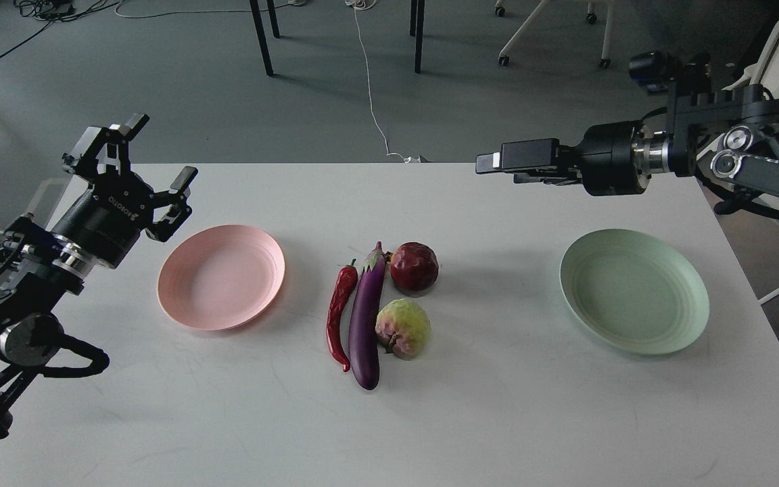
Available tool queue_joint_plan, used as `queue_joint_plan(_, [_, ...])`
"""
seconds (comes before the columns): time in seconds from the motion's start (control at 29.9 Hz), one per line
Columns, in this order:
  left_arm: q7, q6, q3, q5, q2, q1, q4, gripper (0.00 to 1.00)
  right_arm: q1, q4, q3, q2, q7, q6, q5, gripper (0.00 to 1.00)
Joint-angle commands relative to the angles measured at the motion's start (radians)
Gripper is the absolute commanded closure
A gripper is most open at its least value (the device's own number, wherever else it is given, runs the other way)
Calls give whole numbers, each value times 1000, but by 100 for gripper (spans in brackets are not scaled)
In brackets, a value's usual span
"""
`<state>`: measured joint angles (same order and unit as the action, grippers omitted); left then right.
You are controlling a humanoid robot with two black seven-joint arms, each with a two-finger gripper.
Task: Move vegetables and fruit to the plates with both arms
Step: 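Raise the right gripper off the green plate and open it, then reach the right gripper to the red apple and grasp it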
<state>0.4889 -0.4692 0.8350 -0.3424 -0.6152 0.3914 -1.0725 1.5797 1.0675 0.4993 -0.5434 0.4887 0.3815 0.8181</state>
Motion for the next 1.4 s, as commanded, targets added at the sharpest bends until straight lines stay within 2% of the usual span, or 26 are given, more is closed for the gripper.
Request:
queue_joint_plan(0.0, [0,3,1,3,0,-3,-1,1,37,-110,87,176,0,-6,91,1])
queue_joint_plan(0.23, [0,3,3,42,-41,-28,-7,1,37,-239,188,397,0,-6,105,1])
queue_joint_plan(0.54, [0,0,21,43,-49,-71,-29,1,-7,-333,277,522,0,-36,105,2])
queue_joint_plan(0.9, [0,-2,32,43,-51,-78,-30,1,-55,-383,301,543,0,-39,105,2])
queue_joint_plan(1.37, [0,-3,32,43,-75,-80,-32,1,-116,-425,324,543,0,-102,104,2])
